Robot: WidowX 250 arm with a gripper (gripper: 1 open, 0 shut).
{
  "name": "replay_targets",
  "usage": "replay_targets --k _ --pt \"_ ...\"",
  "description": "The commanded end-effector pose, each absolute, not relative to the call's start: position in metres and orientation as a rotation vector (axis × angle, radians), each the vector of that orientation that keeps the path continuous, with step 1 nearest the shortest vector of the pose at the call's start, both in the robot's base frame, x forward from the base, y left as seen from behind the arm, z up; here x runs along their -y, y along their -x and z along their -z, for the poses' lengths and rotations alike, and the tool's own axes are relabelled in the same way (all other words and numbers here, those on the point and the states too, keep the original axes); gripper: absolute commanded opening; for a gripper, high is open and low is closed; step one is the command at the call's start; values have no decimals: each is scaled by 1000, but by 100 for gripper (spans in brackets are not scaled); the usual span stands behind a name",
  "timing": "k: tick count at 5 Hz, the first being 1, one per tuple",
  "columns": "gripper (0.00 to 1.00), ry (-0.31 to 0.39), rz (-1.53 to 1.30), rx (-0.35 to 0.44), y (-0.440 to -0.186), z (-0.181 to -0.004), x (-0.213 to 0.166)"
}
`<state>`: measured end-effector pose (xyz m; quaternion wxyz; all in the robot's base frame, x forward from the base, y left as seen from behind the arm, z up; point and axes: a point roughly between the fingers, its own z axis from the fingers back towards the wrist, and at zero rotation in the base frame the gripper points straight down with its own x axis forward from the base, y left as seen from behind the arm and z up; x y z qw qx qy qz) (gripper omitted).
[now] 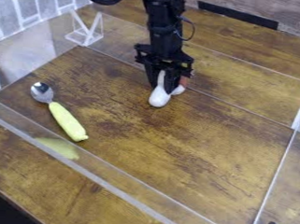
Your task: Remove the mushroom from the silver pot and put it on the table
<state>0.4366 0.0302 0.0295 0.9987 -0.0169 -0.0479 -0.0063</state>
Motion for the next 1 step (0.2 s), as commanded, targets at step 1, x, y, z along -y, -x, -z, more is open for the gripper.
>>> replay_targets --k 1 --pt "0 38 20 101 -431 -44 -51"
